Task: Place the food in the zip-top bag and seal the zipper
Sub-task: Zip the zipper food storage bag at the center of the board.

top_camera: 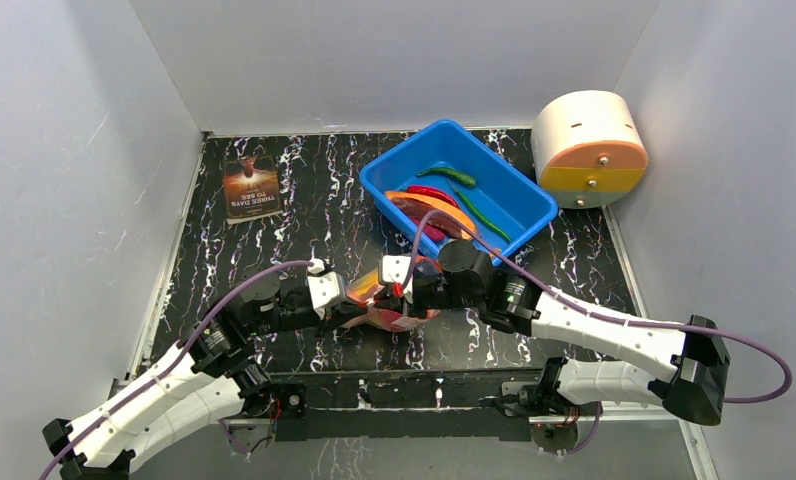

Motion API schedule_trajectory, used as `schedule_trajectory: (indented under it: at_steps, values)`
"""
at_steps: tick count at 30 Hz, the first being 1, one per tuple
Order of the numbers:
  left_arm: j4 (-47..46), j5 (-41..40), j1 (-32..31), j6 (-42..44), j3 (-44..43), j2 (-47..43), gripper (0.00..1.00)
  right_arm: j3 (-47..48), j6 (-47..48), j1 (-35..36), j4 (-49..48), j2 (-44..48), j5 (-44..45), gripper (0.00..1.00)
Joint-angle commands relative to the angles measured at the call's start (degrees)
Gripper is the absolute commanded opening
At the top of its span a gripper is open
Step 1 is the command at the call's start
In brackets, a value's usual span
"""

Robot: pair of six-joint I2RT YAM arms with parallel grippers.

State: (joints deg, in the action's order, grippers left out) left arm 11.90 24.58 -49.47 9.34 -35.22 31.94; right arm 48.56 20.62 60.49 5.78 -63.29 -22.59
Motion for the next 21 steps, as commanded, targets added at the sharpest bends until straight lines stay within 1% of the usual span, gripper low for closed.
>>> schedule_trajectory:
  at_steps: [1, 4, 5, 7, 16, 21]
  values:
    - [-5.0, 3.4, -0.2, -1.0, -0.2, -1.1, 0.00, 0.6, -1.2, -0.5, -1.5, 0.6, -0.8, 0.18]
    - [-5.0, 3.8, -0.2, -1.0, -0.3, -0.4, 0.00, 1.2, -1.9, -0.5, -3.5, 0.4, -1.9, 0.31]
    - [-5.0, 3.8, -0.3, -0.9, -0.3, -0.1, 0.00, 1.6, -2.0, -0.5, -3.7, 0.2, -2.1, 0.33]
    - [-4.9, 4.0, -0.2, -0.8, -0.5, 0.2, 0.00, 2.6, -2.0, -0.5, -3.6, -0.3, -2.7, 0.35]
    - [-4.5, 3.8, -0.2, -0.5, -0.3, 0.3, 0.00, 5.3, -2.3, -0.5, -3.6, -1.2, -6.4, 0.28]
    - [-3.3, 3.8, -0.2, 0.1, -0.8, 0.5, 0.00, 5.0, -2.5, -0.5, -3.8, -0.5, -6.7, 0.20]
